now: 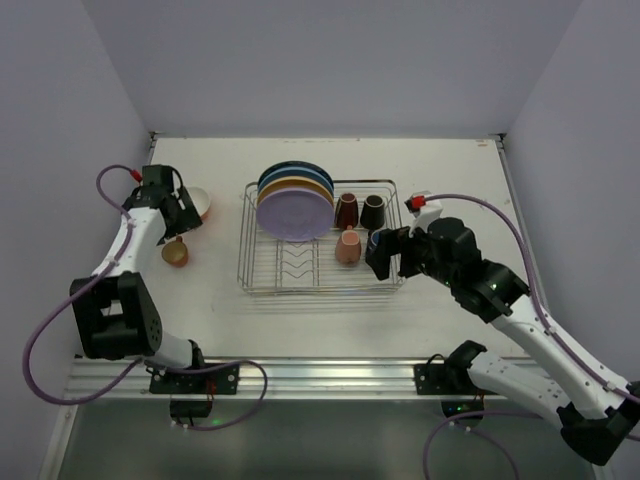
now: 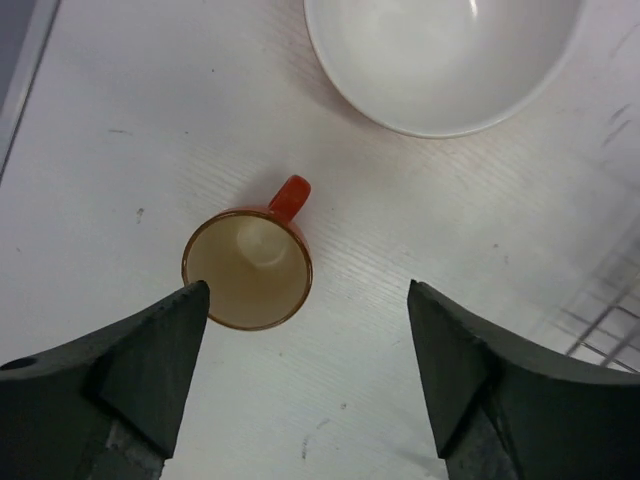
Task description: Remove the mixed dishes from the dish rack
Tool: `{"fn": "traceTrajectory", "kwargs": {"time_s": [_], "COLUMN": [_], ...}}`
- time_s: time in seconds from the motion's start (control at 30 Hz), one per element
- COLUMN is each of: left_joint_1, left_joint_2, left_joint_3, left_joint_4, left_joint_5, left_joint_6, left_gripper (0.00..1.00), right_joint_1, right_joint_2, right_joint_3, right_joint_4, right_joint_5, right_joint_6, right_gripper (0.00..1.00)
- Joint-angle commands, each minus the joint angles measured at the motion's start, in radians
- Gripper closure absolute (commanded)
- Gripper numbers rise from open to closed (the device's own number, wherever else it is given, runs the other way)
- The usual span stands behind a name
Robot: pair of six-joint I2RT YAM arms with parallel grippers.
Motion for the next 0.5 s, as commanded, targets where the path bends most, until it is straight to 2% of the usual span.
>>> {"fn": "traceTrajectory", "kwargs": {"time_s": [0.0, 0.03, 0.1, 0.17, 0.23, 0.3, 0.43, 0.47], "left_joint_1": [-0.016, -0.029, -0.042, -0.060, -0.123, -0.249, -0.365, -0.370], "left_joint_2": [-0.129, -0.146, -0.197, -0.235, -0.298, -0.365, -0.519, -0.549], "left_joint_3": [0.042, 0.050, 0.070, 0.085, 0.111, 0.110, -0.004, -0.074], "left_joint_4": [-0.018, -0.029, -0.040, -0.040, -0.038, 0.001, 0.126, 0.149], "left_joint_5": [0.000, -0.002, -0.003, 0.011, 0.003, -0.005, 0.034, 0.029], "left_joint_6": [0.000, 0.000, -0.003, 0.002, -0.009, -0.016, -0.009, -0.009], "left_gripper": [0.14, 0.06, 0.00, 0.00, 0.00, 0.00, 0.00, 0.00], "right_joint_1": [-0.001, -0.002, -0.002, -0.002, -0.002, -0.002, -0.001, -0.001], "right_joint_2": [0.051, 0.062, 0.093, 0.114, 0.159, 0.217, 0.313, 0.332], "right_joint_3": [0.028, 0.034, 0.043, 0.049, 0.068, 0.101, 0.158, 0.166], "right_joint_4": [-0.005, -0.007, -0.011, -0.010, -0.013, -0.022, -0.017, -0.007], "right_joint_5": [0.049, 0.059, 0.100, 0.125, 0.139, 0.120, 0.108, 0.109], "right_joint_6": [-0.004, 0.000, 0.009, 0.009, 0.003, 0.005, 0.023, 0.026], "right_gripper": [0.01, 0.01, 0.01, 0.01, 0.01, 0.01, 0.02, 0.03]}}
